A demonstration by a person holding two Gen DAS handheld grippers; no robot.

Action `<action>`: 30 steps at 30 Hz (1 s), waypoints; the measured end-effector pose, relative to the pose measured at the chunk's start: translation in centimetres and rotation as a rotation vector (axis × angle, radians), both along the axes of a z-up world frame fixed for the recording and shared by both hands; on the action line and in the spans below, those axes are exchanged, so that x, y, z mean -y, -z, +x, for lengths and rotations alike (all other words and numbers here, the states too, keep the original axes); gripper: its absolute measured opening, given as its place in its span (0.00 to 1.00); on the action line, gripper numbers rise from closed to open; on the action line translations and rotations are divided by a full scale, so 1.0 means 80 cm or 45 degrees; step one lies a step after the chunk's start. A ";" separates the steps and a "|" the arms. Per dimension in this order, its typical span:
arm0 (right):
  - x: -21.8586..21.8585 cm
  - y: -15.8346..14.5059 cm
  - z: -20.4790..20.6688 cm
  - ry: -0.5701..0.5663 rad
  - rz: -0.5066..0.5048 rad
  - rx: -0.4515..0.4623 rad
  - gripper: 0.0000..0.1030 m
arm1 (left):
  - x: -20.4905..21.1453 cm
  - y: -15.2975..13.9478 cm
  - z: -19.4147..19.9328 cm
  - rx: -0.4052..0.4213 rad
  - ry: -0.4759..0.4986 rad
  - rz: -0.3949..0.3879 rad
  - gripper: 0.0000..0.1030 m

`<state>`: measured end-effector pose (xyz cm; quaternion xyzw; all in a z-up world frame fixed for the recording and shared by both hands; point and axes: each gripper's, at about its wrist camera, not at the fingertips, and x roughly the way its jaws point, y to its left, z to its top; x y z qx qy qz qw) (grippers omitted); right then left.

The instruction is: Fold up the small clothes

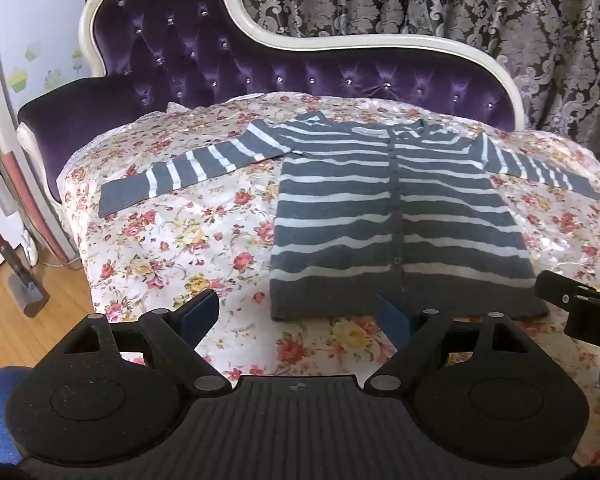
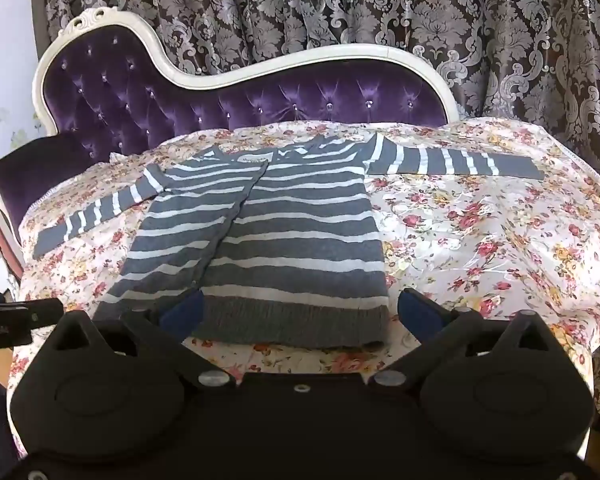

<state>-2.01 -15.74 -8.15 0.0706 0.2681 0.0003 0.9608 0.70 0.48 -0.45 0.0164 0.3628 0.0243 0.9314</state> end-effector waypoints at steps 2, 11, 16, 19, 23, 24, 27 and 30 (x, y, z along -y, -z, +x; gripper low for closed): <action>0.002 0.000 0.002 0.000 -0.002 -0.006 0.99 | -0.002 0.002 0.001 -0.001 -0.003 -0.005 0.82; 0.001 0.005 0.010 -0.008 0.009 -0.037 0.99 | 0.000 0.010 0.004 -0.018 0.003 0.011 0.82; 0.000 0.008 0.013 -0.020 0.011 -0.053 0.99 | 0.000 0.012 0.006 -0.030 0.001 0.009 0.82; -0.001 0.009 0.019 -0.024 0.012 -0.066 0.99 | -0.001 0.014 0.009 -0.039 0.000 0.002 0.82; -0.001 0.011 0.023 -0.028 0.011 -0.076 0.99 | -0.002 0.017 0.013 -0.054 0.001 -0.004 0.82; -0.002 0.011 0.024 -0.027 0.011 -0.079 0.99 | -0.002 0.018 0.014 -0.056 0.001 -0.004 0.82; -0.003 0.013 0.028 -0.029 0.012 -0.092 0.99 | -0.003 0.021 0.017 -0.067 0.003 -0.005 0.82; -0.003 0.015 0.032 -0.032 0.013 -0.106 0.99 | -0.005 0.024 0.020 -0.078 -0.001 -0.007 0.82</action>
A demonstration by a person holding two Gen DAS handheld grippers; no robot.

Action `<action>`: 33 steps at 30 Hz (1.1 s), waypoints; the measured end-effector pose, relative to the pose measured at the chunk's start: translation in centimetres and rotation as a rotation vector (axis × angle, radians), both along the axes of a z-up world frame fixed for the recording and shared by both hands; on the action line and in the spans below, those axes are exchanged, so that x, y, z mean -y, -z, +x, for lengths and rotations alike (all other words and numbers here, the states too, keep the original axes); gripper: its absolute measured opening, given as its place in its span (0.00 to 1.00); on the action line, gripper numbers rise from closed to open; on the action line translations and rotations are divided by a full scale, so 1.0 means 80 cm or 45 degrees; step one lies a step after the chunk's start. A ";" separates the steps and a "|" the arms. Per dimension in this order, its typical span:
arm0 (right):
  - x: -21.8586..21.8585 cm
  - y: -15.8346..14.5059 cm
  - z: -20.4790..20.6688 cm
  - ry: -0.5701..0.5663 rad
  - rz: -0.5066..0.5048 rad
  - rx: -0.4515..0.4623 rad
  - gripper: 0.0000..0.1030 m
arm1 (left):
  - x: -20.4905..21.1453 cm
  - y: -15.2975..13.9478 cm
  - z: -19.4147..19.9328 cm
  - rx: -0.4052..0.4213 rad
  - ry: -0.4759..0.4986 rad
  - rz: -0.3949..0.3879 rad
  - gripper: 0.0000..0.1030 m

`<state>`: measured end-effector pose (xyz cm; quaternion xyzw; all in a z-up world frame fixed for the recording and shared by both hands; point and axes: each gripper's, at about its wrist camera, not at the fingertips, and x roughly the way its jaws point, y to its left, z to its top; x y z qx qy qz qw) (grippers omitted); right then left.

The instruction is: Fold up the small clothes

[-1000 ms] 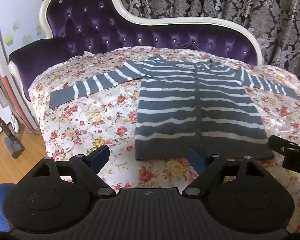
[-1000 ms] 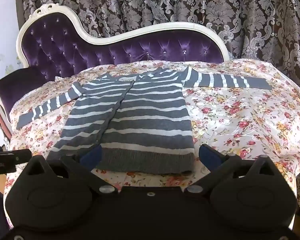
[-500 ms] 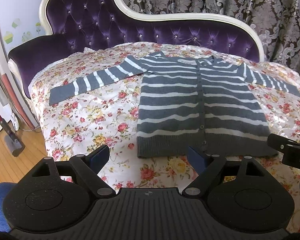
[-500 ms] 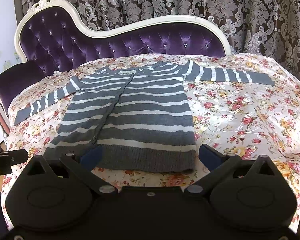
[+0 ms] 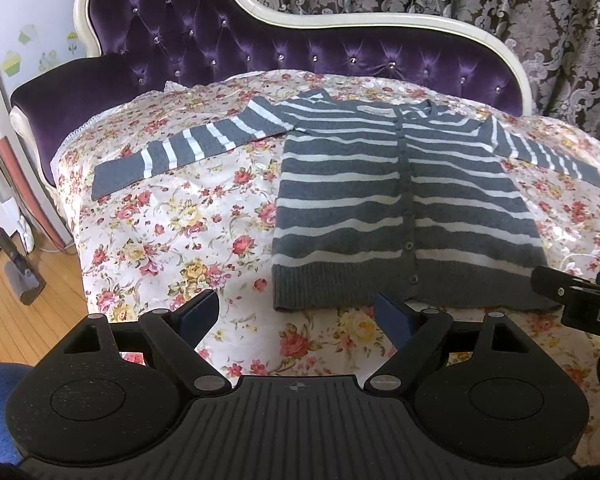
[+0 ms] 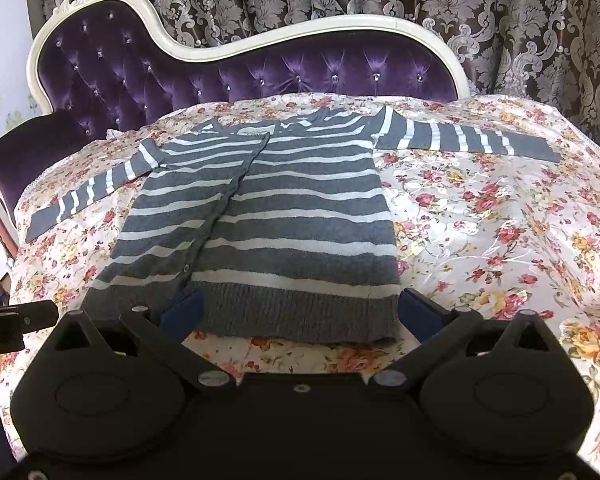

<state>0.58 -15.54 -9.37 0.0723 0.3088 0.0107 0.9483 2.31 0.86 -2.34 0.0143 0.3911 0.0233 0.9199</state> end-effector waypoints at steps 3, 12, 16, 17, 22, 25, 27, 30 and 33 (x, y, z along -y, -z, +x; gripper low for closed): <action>-0.001 0.002 0.004 -0.002 0.000 -0.011 0.99 | -0.002 0.002 0.004 -0.010 -0.004 -0.006 0.82; -0.001 0.005 0.017 -0.006 0.003 -0.048 0.99 | -0.005 0.008 0.016 -0.046 -0.005 -0.011 0.82; 0.000 0.006 0.023 -0.009 0.002 -0.068 0.99 | -0.005 0.009 0.022 -0.060 -0.003 -0.014 0.82; 0.001 0.006 0.025 -0.010 0.001 -0.072 0.99 | -0.004 0.009 0.023 -0.062 -0.003 -0.015 0.82; 0.001 0.005 0.035 -0.015 -0.004 -0.087 0.99 | -0.007 0.006 0.032 -0.065 -0.007 -0.020 0.82; 0.001 0.004 0.041 -0.018 -0.004 -0.095 0.99 | -0.008 0.004 0.038 -0.062 -0.010 -0.021 0.82; 0.001 0.003 0.044 -0.020 -0.006 -0.098 0.99 | -0.008 0.003 0.040 -0.062 -0.009 -0.020 0.82; 0.001 0.002 0.050 -0.023 -0.010 -0.103 0.99 | -0.009 0.001 0.046 -0.064 -0.007 -0.018 0.82; 0.001 0.002 0.056 -0.026 -0.005 -0.111 0.99 | -0.011 0.000 0.053 -0.067 -0.008 -0.017 0.82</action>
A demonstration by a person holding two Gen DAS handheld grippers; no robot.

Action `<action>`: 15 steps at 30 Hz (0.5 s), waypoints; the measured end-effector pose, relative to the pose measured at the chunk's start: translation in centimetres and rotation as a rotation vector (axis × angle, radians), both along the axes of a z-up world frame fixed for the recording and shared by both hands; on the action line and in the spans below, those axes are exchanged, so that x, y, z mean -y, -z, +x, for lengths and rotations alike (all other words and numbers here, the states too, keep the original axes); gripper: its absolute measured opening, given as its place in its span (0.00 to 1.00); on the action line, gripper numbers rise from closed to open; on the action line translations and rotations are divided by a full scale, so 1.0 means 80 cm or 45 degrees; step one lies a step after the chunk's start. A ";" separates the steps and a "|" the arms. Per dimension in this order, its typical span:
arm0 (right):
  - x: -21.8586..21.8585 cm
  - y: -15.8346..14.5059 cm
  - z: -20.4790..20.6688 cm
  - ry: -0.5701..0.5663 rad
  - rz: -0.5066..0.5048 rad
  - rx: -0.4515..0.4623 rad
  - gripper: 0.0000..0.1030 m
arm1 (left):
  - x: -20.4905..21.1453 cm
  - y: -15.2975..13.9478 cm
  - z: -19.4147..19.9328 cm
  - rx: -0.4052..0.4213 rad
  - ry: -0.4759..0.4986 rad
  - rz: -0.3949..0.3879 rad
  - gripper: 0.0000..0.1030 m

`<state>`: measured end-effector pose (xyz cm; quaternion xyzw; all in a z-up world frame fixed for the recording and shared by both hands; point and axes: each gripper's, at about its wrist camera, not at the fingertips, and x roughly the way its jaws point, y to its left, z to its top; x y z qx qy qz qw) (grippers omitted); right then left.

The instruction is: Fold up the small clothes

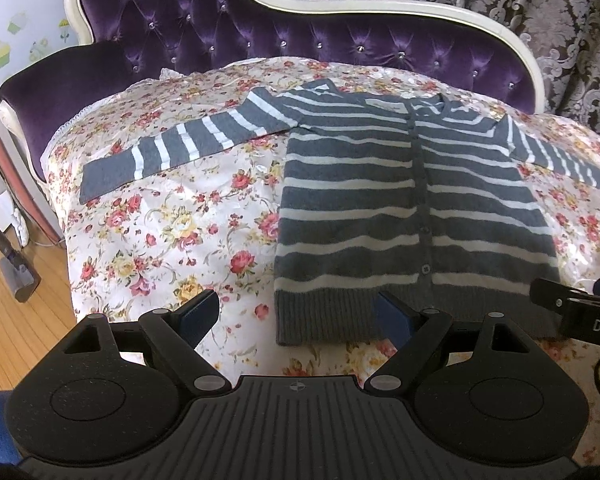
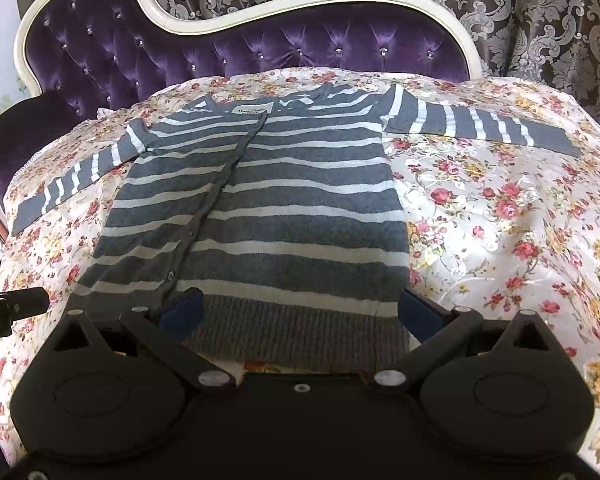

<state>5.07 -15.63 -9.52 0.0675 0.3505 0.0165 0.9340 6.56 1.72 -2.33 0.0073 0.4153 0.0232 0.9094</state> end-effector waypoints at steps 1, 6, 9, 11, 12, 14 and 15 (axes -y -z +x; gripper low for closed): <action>0.000 0.000 0.002 -0.001 0.000 -0.002 0.99 | -0.001 0.000 0.002 0.000 0.000 0.000 0.82; 0.001 0.001 0.012 -0.001 0.008 -0.019 0.99 | -0.002 -0.001 0.007 -0.001 0.001 0.000 0.82; 0.004 0.001 0.021 0.001 0.025 -0.033 0.99 | -0.003 -0.002 0.020 -0.008 0.004 -0.003 0.82; 0.006 0.001 0.027 0.005 0.037 -0.041 0.99 | -0.003 -0.002 0.029 -0.012 0.007 -0.002 0.82; 0.006 0.001 0.030 0.006 0.041 -0.045 0.99 | -0.002 -0.001 0.033 -0.012 0.009 -0.001 0.82; 0.007 0.002 0.037 0.009 0.047 -0.059 0.99 | -0.003 0.001 0.041 -0.014 0.013 -0.006 0.82; 0.008 0.003 0.040 0.009 0.051 -0.065 0.99 | -0.003 0.002 0.044 -0.014 0.016 -0.012 0.82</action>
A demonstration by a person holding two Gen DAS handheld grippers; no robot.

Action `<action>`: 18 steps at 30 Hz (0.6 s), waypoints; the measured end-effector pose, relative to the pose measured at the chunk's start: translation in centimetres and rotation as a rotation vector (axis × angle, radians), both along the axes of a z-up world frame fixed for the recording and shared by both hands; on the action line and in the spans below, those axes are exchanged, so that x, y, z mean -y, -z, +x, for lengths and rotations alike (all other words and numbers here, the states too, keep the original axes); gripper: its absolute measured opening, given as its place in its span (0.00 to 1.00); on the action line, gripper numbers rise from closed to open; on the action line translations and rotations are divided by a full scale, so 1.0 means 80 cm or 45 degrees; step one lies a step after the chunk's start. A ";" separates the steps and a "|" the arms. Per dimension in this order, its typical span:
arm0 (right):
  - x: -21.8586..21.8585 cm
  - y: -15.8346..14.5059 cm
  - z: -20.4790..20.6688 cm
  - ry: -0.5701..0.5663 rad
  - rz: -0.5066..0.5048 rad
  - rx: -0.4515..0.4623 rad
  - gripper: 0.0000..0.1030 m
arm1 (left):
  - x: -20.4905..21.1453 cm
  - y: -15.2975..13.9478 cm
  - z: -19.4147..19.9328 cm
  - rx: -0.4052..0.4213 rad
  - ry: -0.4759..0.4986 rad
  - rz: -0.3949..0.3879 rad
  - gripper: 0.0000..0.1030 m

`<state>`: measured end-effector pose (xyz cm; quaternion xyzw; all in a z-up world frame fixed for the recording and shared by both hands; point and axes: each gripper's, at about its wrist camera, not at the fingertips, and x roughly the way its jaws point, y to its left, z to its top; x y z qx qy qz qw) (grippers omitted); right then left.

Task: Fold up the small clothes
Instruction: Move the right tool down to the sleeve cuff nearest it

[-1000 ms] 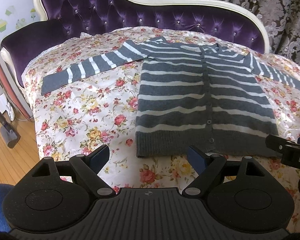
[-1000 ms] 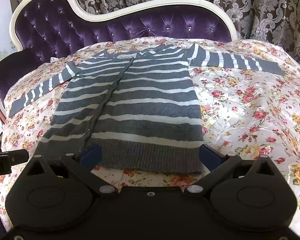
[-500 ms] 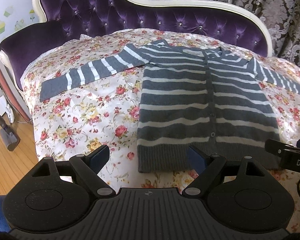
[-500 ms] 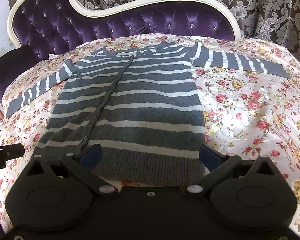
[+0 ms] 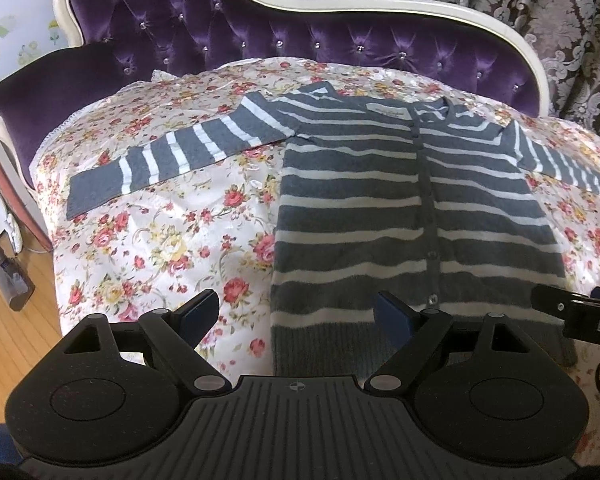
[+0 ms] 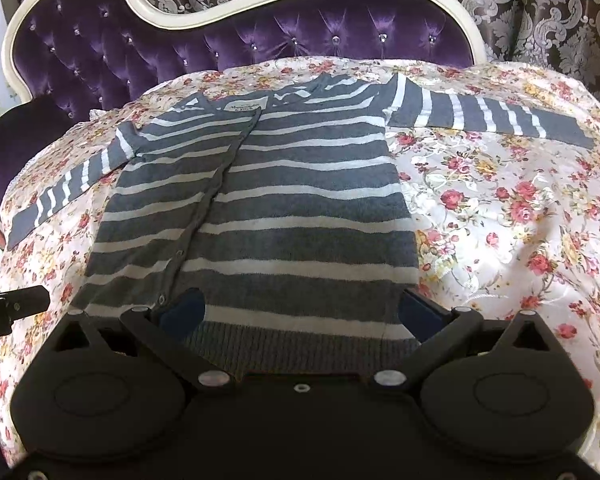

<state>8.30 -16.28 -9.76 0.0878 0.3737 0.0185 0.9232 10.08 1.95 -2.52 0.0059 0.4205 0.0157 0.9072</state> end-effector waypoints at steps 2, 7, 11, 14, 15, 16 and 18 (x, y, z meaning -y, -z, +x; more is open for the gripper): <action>0.002 0.002 0.009 -0.001 0.017 -0.017 0.99 | 0.000 0.003 0.007 -0.001 0.006 -0.011 0.82; 0.011 0.008 0.030 -0.009 0.096 -0.066 0.99 | 0.000 0.007 0.025 0.000 0.023 -0.026 0.82; 0.018 0.013 0.047 -0.005 0.159 -0.097 0.99 | -0.001 0.007 0.043 0.011 0.035 -0.032 0.82; 0.024 0.016 0.060 -0.004 0.187 -0.112 0.99 | -0.002 0.007 0.056 0.023 0.050 -0.033 0.82; 0.025 0.017 0.063 -0.004 0.192 -0.115 0.99 | -0.002 0.007 0.061 0.026 0.055 -0.034 0.82; 0.027 0.018 0.068 -0.004 0.200 -0.119 0.99 | -0.002 0.007 0.065 0.029 0.060 -0.037 0.82; 0.030 0.019 0.075 -0.002 0.212 -0.121 0.99 | -0.003 0.008 0.074 0.034 0.074 -0.046 0.82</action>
